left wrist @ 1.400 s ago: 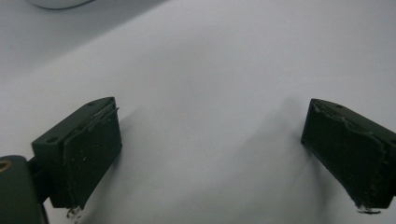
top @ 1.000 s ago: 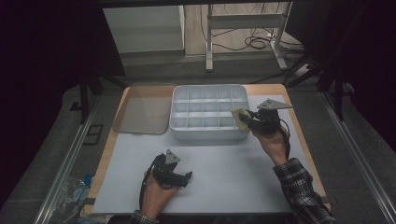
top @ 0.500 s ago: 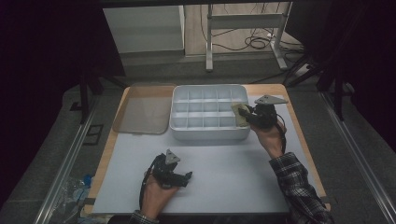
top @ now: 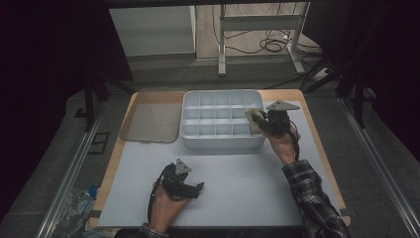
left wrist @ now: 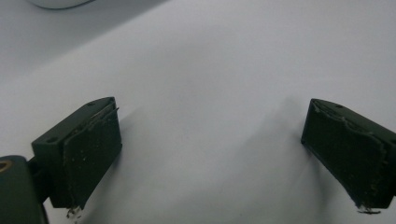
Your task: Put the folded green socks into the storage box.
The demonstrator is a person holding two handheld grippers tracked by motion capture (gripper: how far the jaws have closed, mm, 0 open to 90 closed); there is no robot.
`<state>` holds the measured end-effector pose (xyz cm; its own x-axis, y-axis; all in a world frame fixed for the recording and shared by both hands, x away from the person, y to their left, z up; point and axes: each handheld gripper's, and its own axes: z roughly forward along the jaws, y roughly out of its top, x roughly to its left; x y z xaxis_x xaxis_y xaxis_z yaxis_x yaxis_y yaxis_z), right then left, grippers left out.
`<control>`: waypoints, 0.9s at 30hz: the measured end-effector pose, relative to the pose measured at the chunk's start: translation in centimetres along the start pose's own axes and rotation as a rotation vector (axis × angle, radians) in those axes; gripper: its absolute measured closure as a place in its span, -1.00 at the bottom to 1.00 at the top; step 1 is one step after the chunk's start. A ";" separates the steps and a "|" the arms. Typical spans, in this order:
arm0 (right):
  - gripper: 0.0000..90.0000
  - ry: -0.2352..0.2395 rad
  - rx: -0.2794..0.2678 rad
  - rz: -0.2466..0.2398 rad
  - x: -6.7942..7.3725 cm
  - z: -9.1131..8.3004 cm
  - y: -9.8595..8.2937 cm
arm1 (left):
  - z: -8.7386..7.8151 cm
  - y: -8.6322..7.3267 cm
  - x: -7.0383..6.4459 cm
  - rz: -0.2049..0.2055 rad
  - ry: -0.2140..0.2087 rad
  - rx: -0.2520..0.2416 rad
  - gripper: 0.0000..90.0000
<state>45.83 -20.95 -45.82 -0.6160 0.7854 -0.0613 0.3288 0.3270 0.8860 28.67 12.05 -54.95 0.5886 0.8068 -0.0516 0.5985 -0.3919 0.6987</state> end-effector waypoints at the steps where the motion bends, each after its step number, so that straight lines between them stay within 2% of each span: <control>1: 0.55 -0.004 0.001 -0.004 0.0 0.1 -0.1 | 0.0 0.0 0.0 0.000 0.000 0.000 -0.90; 16: 0.50 -0.038 0.012 -0.042 0.2 1.7 -1.1 | 0.0 0.0 0.0 0.000 0.000 0.000 -0.90; 27: 0.29 -0.016 0.010 -0.004 -0.1 1.5 -1.6 | 0.0 0.0 0.0 0.000 0.000 0.000 -0.90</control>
<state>46.47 -20.74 -47.90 -0.6062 0.7920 -0.0721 0.3338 0.3357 0.8809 28.68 12.05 -54.95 0.5888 0.8066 -0.0512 0.5983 -0.3924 0.6986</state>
